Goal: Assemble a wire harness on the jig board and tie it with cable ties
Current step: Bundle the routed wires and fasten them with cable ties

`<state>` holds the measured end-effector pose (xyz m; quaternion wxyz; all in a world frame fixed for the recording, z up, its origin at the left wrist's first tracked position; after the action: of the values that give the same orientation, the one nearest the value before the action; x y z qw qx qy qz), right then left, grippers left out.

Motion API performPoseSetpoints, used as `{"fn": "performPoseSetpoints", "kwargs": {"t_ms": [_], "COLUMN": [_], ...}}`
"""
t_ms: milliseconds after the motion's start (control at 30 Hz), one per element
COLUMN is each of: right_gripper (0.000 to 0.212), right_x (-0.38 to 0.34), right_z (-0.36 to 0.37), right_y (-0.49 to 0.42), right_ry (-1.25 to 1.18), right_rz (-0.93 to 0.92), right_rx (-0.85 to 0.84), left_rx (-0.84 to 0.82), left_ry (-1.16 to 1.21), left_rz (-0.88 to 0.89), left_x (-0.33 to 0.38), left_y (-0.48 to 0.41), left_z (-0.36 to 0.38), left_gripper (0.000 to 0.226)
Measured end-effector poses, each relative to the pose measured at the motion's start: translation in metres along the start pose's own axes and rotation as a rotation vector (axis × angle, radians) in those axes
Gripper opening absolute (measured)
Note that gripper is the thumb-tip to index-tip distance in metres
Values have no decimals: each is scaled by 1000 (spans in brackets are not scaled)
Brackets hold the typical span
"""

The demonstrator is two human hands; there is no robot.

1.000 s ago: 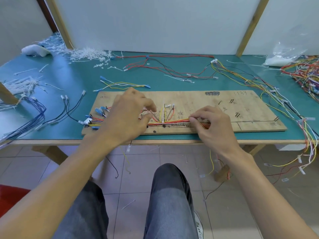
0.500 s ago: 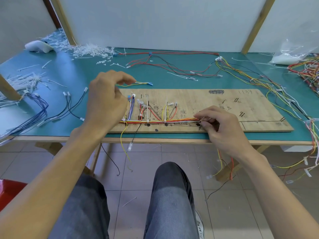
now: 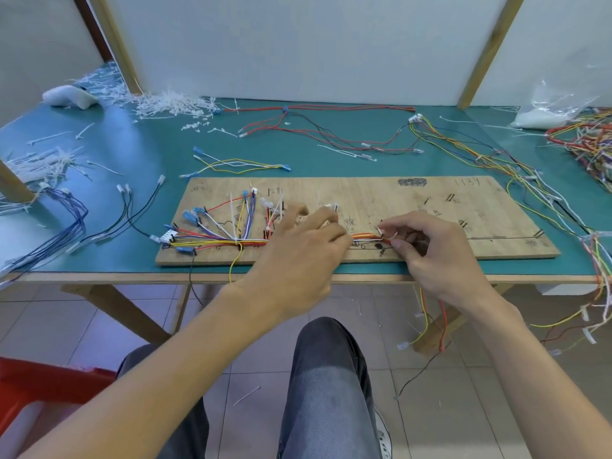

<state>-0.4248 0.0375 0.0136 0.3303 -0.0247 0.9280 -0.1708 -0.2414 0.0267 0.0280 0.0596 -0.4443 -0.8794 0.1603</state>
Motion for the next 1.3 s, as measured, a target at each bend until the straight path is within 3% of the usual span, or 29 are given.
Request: {"fn": "performPoseSetpoints", "kwargs": {"t_ms": [333, 533, 600, 767, 967, 1100, 1300], "right_gripper": [46, 39, 28, 15, 15, 27, 12], "right_x": [-5, 2, 11, 37, 47, 67, 84], "right_z": [4, -1, -4, -3, 11, 26, 40], "right_y": [-10, -25, -36, -75, -144, -181, -195], "right_ry": [128, 95, 33, -86, 126, 208, 339], "right_rz": [15, 53, 112, 302, 318, 386, 432], "right_rx": [-82, -185, -150, 156, 137, 125, 172], "left_rx": [34, -62, -61, -30, 6, 5, 11], "left_ry": [38, 134, 144, 106, 200, 210, 212], "left_rz": [-96, -141, -156, -193, -214, -220, -212], "left_x": [-7, -17, -17, -19, -24, -23, -23], "left_y": [-28, -48, -50, -49, -48, -45, -44], "left_z": [13, 16, 15, 17, 16, 18, 22], "left_gripper": [19, 22, 20, 16, 16, 15, 14]}}
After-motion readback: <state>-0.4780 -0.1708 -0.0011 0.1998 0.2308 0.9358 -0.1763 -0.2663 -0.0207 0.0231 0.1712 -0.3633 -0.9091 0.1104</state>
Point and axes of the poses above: each hand's wrist, its own y-axis away from the middle knuckle, its own z-axis out of the palm, x = y × z, the point moved 8 cm from there along -y, towards the middle knuckle, and after that the axes turned 6 degrees about y, right-handed, at the moved point
